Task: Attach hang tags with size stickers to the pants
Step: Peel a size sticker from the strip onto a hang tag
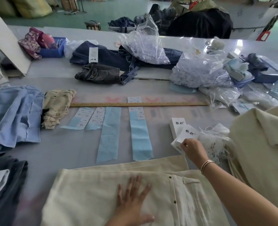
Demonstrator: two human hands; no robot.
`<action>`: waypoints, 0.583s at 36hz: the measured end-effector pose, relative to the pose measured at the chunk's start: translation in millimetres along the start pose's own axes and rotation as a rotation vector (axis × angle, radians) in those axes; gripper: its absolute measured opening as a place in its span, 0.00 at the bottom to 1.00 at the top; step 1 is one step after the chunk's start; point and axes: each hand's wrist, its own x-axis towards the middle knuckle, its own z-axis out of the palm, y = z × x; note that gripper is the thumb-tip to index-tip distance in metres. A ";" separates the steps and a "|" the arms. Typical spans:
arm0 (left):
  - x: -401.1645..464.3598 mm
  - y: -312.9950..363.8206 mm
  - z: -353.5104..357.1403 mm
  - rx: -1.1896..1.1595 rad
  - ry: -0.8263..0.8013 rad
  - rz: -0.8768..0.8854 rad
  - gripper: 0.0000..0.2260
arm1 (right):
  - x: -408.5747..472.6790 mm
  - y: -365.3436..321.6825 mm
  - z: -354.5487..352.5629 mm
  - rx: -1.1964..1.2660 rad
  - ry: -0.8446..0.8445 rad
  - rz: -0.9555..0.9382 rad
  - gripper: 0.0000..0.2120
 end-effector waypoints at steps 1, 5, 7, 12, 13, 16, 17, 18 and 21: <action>-0.3 -0.6 0.7 -0.001 0.012 -0.003 0.53 | 0.6 0.2 -0.9 0.029 0.004 0.018 0.09; -1.7 1.7 -0.3 -0.024 0.029 -0.028 0.51 | 5.9 1.2 -7.1 0.067 -0.073 0.086 0.07; 2.0 5.6 -2.1 -0.094 -0.029 -0.079 0.45 | 8.8 3.1 -10.0 0.096 -0.132 0.110 0.13; 53.9 30.2 -28.0 -0.317 -0.054 -0.079 0.23 | 19.9 11.4 -11.2 0.180 -0.215 0.076 0.20; 67.8 38.3 -36.9 -0.347 -0.010 -0.042 0.23 | 21.9 12.4 -11.2 0.204 -0.225 0.075 0.21; 110.9 60.3 -62.1 -0.404 0.018 0.070 0.28 | 30.3 15.1 -11.1 0.282 -0.233 0.069 0.21; 124.5 65.6 -66.8 -0.423 0.022 0.094 0.29 | 33.4 15.9 -10.8 0.292 -0.235 0.060 0.21; 137.2 69.8 -70.3 -0.439 0.026 0.108 0.31 | 36.4 16.8 -10.0 0.297 -0.240 0.051 0.21; 165.3 77.2 -75.3 -0.438 0.030 0.129 0.32 | 43.1 21.5 -3.6 0.354 -0.254 0.059 0.21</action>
